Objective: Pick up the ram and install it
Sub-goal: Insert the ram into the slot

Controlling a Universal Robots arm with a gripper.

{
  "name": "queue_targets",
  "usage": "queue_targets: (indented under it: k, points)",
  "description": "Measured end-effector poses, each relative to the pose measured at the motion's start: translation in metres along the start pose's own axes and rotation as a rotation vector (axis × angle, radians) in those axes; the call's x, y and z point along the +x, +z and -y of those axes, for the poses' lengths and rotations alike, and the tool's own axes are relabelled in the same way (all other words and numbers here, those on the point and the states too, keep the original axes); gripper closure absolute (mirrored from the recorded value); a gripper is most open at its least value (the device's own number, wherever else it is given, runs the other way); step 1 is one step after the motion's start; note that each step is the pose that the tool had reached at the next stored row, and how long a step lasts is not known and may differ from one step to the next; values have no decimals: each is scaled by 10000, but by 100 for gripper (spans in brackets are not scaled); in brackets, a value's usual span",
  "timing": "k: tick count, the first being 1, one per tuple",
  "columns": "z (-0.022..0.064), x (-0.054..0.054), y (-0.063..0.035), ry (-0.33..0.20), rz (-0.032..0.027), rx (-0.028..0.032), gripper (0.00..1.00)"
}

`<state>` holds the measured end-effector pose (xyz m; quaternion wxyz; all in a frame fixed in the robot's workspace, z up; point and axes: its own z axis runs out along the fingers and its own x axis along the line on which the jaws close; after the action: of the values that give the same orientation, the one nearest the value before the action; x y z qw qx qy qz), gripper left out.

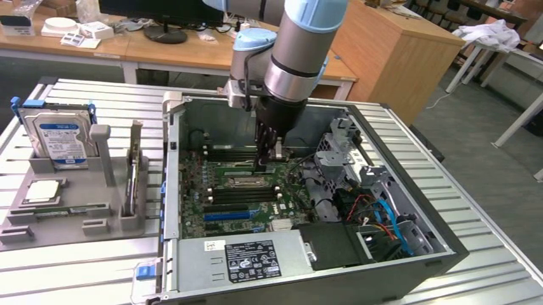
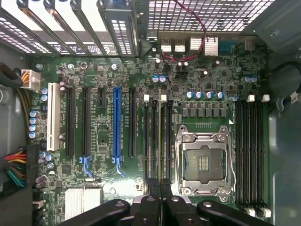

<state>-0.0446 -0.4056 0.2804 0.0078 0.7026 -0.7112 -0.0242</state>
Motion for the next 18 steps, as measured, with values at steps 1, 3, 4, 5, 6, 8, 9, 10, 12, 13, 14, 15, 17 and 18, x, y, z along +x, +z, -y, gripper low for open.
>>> queue_targets:
  k: [1, 3, 4, 5, 6, 8, 9, 10, 12, 13, 14, 15, 17, 18]
  points:
    - [0, 0, 0, 1, 0, 0, 88]
    - [2, 0, 0, 0, 1, 0, 88]
    - [17, 0, 1, -2, 2, 0, 88]
    - [42, 0, 0, -1, 3, -3, 88]
    - [65, 0, -1, 0, 3, -9, 88]
    - [90, 1, -3, 0, 1, -12, 88]
    - [93, 2, -3, -1, 2, -12, 88]
    - [94, 8, -3, 0, 4, -12, 88]
    - [96, 32, -4, 0, 2, -13, 88]
    - [96, 45, -4, 0, 3, -13, 88]
    - [97, 57, -4, 0, 2, -13, 88]
    - [96, 64, -5, 0, 2, -13, 88]
    - [96, 64, -4, 1, 2, -13, 88]
    - [96, 65, -4, 1, 1, -13, 88]
